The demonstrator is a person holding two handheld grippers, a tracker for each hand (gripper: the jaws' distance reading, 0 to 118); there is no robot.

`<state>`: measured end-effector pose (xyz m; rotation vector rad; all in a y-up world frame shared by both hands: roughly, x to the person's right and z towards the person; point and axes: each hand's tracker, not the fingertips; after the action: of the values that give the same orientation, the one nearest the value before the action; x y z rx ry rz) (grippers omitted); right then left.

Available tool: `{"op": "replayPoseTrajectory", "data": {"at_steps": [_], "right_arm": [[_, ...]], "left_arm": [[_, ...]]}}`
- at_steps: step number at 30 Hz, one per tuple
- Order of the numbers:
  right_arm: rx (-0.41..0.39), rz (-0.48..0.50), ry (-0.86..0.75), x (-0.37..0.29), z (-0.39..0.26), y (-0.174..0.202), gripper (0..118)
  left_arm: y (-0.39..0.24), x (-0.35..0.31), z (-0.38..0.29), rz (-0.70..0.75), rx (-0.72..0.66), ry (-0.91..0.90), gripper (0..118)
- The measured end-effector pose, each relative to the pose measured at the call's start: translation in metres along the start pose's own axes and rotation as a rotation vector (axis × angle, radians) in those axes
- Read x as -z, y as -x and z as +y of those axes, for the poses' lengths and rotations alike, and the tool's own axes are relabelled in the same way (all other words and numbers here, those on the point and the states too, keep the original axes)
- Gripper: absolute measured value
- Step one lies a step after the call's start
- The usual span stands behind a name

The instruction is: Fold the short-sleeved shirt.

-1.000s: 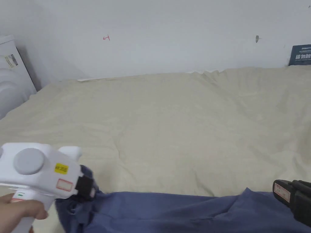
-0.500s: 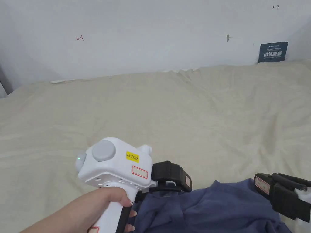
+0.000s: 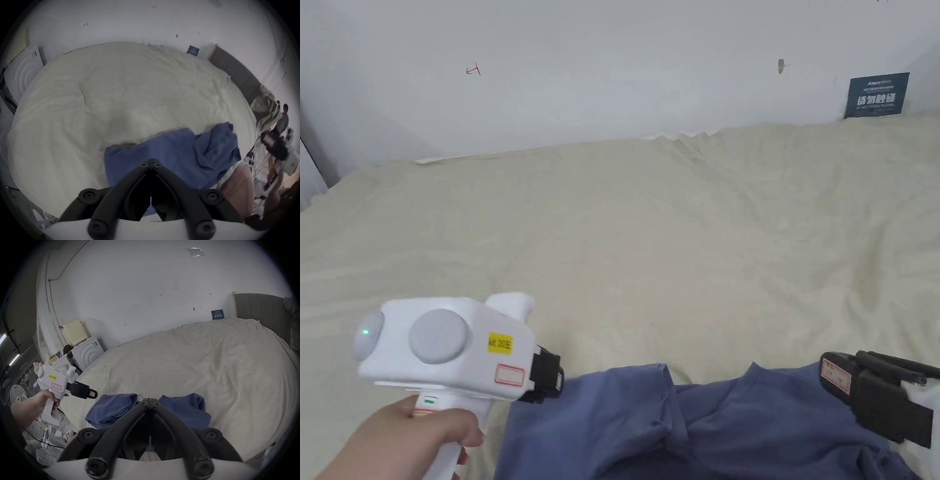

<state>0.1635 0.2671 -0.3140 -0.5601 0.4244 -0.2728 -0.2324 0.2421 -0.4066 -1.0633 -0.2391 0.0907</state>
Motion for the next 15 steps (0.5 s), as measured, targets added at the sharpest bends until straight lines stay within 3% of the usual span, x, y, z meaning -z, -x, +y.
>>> {"op": "replayPoseTrajectory", "data": {"at_steps": [3, 9, 15], "right_arm": [[-0.004, 0.001, 0.003, 0.001, -0.001, -0.003, 0], [-0.018, -0.005, 0.018, -0.001, 0.0, 0.003, 0], [-0.031, -0.014, 0.025, 0.0, 0.001, 0.004, 0]], "left_arm": [[-0.02, 0.027, -0.003, -0.134, 0.027, 0.025, 0], [-0.07, 0.079, -0.014, -0.165, 0.075, 0.108, 0], [-0.093, 0.074, -0.038, -0.205, 0.131, 0.093, 0]]}}
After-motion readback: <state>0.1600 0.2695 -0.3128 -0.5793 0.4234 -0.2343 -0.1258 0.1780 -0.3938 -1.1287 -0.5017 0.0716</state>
